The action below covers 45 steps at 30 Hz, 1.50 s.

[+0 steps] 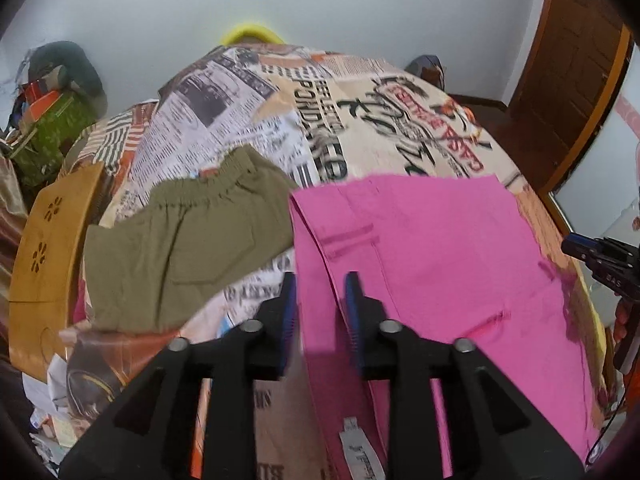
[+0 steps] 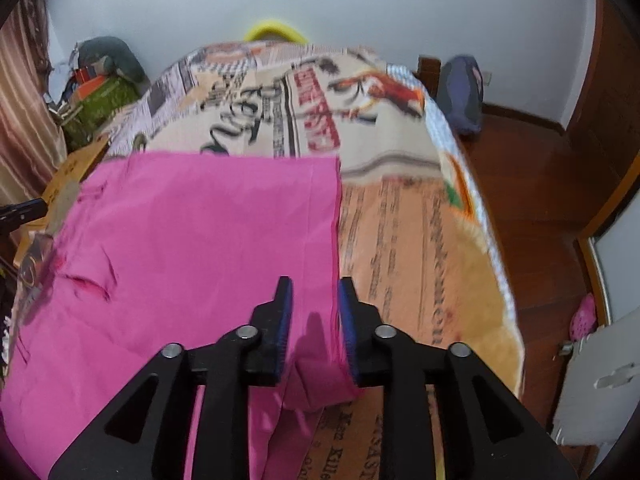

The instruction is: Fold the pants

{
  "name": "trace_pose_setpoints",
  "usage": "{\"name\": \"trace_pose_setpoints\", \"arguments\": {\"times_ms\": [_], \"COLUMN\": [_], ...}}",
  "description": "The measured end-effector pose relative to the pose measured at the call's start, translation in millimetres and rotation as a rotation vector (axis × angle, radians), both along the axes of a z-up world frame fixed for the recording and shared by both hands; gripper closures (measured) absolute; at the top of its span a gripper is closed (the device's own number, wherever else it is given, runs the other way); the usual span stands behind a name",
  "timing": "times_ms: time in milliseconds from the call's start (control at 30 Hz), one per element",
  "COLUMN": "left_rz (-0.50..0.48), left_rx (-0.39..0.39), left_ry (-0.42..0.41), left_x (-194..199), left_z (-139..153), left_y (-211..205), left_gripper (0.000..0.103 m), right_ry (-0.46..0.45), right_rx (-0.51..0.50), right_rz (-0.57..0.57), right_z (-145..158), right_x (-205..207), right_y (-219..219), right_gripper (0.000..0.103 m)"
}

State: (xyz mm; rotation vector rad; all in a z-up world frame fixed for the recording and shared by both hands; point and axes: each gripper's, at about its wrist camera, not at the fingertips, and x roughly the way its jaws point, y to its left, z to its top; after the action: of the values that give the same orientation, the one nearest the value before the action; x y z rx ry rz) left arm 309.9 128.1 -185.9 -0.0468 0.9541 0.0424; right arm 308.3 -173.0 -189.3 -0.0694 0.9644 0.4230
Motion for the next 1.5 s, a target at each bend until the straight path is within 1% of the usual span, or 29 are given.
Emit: {"name": "trace_pose_setpoints", "arguments": {"times_ms": [33,100,267,400,500,700,800,933,1033,1100,1167,1200,1233,1267,1367,1500], "left_rz": [0.004,0.009,0.007,-0.010,-0.024,-0.050,-0.055,-0.054,-0.049,-0.036,-0.029,-0.028,-0.028,-0.022,-0.016,-0.017], "left_rx": [0.002,0.002,-0.008,-0.004,0.002,-0.017,-0.024,-0.051,-0.093,-0.134,-0.165,-0.175,-0.183,-0.180,-0.143,-0.109], "left_ry": [-0.006,-0.012,0.015,0.043,0.066,0.087,0.092,0.099,0.107,0.114,0.109,0.106,0.105,0.106,0.102,0.078], "left_x": [5,14,43,63,70,78,85,96,101,103,102,102,101,101,101,100], "left_z": [1,1,-12,-26,-37,-52,-57,-62,-68,-73,-74,-74,-74,-73,-67,-53], "left_y": [2,5,9,10,13,19,21,23,25,29,32,33,33,33,30,29], "left_gripper": [0.068,0.067,0.067,0.067,0.067,0.065,0.063,0.063,0.063,0.063,0.064,0.065,0.069,0.070,0.091,0.096], "right_ry": [-0.015,-0.048,-0.064,-0.055,-0.031,0.089,0.083,0.074,0.069,0.060,0.048,0.044,0.041,0.040,0.047,-0.001], "right_rx": [-0.001,-0.007,0.013,0.021,0.020,0.064,0.078,0.065,0.041,0.005,-0.022,-0.027,-0.034,-0.044,-0.029,-0.027], "right_rz": [0.004,0.008,0.003,-0.004,0.002,-0.002,0.005,0.027,0.046,0.064,0.076,0.082,0.085,0.083,0.077,0.062], "right_z": [4,10,13,5,-7,-42,-47,-49,-53,-54,-54,-54,-54,-53,-50,-35], "right_x": [2,8,30,52,71,110,118,126,129,127,126,125,125,125,125,123], "right_y": [1,5,11,14,19,26,29,36,40,45,48,50,51,51,52,53], "right_gripper": [0.070,0.065,0.065,0.065,0.065,0.065,0.065,0.065,0.064,0.064,0.067,0.076,0.089,0.094,0.098,0.099]}}
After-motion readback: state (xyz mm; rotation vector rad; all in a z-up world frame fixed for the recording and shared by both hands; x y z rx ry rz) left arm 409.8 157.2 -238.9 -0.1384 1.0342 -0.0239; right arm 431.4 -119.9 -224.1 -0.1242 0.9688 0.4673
